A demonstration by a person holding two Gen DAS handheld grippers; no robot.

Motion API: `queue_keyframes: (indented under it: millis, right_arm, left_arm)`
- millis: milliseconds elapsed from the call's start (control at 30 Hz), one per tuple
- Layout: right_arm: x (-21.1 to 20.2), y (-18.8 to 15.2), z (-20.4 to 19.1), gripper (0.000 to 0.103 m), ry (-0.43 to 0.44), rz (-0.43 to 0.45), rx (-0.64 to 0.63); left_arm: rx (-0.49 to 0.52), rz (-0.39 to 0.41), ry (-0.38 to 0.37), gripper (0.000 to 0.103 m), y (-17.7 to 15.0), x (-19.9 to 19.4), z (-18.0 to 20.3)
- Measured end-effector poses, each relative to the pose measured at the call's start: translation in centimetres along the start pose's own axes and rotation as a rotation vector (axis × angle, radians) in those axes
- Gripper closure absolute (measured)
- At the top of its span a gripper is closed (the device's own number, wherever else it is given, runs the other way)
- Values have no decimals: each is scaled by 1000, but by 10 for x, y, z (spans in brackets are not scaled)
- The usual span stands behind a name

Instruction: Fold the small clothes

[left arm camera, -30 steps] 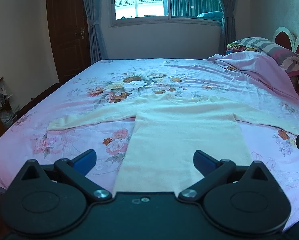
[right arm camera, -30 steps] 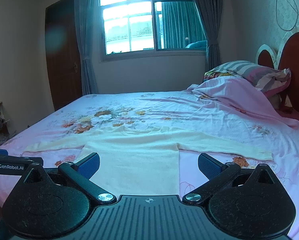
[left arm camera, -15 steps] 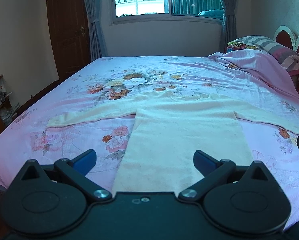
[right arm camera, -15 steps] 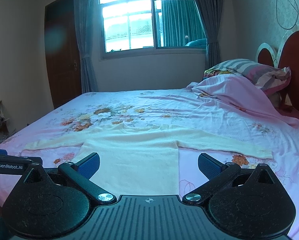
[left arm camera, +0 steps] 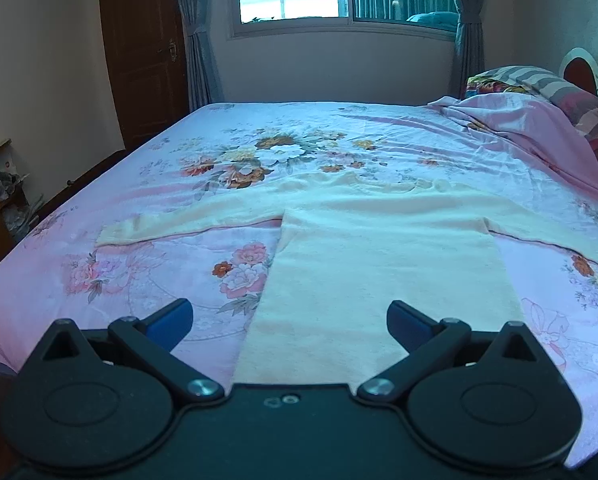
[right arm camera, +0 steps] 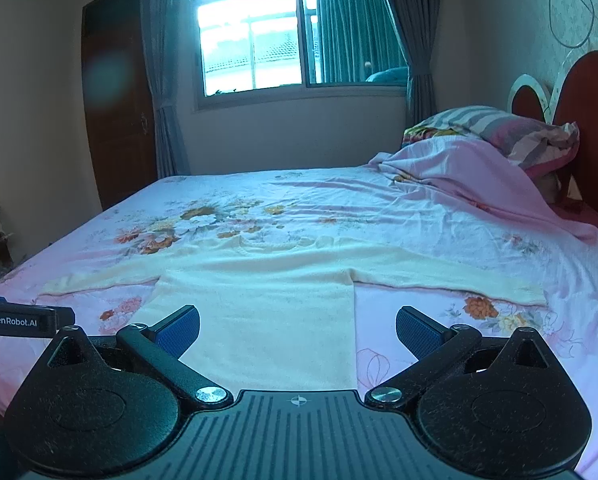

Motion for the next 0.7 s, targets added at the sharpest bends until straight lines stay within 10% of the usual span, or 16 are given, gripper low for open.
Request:
queue_keyframes:
  millis: [700]
  right_arm:
    - [66, 11, -37, 0, 17, -26, -68]
  left_arm:
    - [-96, -94, 71, 1, 4, 75, -71]
Point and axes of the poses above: each gripper's, at about its wrist camera, not at the fingertips, and x roughly the way its jaws point, z to its right, y to its top, the point moved 10 cm from there along x, roughly the way its jaws point, and after that the axes turned 7 degrees about x, right-handed, at the moved point
